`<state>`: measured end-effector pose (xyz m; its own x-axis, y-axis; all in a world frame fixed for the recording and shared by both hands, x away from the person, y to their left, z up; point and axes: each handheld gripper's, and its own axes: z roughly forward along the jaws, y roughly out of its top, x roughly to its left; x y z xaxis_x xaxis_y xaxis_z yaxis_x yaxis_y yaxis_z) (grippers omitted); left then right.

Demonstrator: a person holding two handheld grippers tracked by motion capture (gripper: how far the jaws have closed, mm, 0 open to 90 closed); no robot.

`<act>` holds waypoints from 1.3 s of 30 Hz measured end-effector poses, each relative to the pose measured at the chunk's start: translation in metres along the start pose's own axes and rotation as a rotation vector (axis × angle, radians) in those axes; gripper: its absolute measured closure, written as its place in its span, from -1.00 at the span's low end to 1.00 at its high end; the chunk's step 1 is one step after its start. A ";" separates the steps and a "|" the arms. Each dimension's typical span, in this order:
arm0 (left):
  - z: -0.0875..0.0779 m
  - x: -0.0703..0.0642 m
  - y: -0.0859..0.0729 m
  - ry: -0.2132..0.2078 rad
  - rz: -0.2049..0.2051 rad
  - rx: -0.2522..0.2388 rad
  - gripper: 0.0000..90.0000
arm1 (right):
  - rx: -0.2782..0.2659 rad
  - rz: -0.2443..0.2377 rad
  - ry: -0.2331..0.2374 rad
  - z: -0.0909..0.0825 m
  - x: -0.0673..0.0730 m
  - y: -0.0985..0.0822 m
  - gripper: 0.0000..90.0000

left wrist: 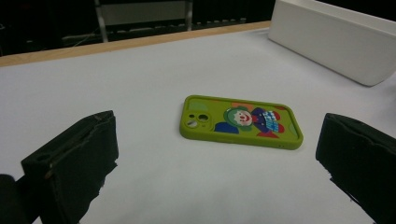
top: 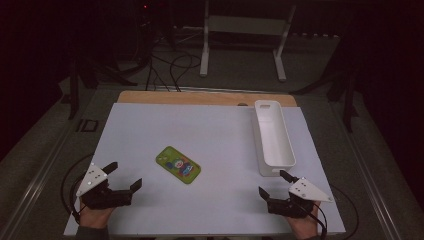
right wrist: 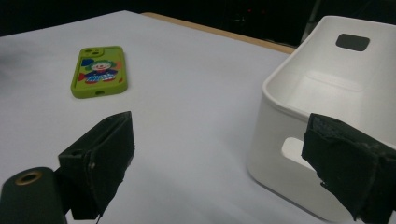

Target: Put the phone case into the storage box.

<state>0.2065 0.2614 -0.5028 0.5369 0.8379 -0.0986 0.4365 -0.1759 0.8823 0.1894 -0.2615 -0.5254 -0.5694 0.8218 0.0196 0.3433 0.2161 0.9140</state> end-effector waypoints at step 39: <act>0.005 -0.002 0.011 0.026 -0.007 0.068 -0.92 | 0.006 -0.015 -0.017 0.003 0.004 -0.002 -0.79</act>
<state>0.2132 0.2551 -0.4954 0.5157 0.8519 -0.0917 0.4884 -0.2043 0.8484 0.1884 -0.2571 -0.5277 -0.5618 0.8273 -0.0011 0.3392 0.2315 0.9118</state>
